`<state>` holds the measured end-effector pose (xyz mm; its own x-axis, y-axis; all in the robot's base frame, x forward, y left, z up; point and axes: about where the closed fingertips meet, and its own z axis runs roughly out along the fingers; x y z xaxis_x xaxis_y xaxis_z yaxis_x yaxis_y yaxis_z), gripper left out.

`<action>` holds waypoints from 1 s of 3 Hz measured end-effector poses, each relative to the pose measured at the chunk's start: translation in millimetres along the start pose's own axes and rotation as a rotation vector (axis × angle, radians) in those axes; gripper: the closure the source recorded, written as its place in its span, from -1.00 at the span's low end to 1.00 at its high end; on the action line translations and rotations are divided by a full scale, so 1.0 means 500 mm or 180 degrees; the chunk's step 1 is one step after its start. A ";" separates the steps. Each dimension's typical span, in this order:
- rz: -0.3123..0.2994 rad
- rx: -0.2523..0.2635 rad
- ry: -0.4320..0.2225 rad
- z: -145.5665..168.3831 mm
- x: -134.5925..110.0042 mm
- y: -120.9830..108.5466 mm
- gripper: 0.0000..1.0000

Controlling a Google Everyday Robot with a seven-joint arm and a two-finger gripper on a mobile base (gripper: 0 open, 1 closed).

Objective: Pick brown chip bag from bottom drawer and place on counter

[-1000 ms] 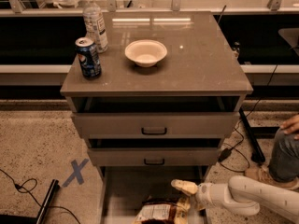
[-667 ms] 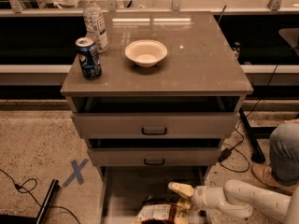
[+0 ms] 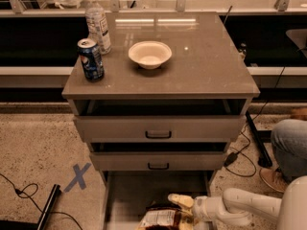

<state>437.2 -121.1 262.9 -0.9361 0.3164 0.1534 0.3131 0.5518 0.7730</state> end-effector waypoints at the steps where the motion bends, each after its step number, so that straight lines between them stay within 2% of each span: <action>1: 0.0113 0.0058 -0.0028 0.004 0.005 -0.023 -1.00; 2: 0.0292 0.0023 -0.0008 0.011 0.004 -0.042 -1.00; 3: 0.0446 -0.0040 0.0012 0.014 0.000 -0.054 -0.63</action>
Offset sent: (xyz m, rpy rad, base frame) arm -0.0077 -0.0138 -0.0287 0.0321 0.1196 -0.0992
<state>429.6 -130.7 237.6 -0.8840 0.3867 0.2627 0.4389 0.4927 0.7514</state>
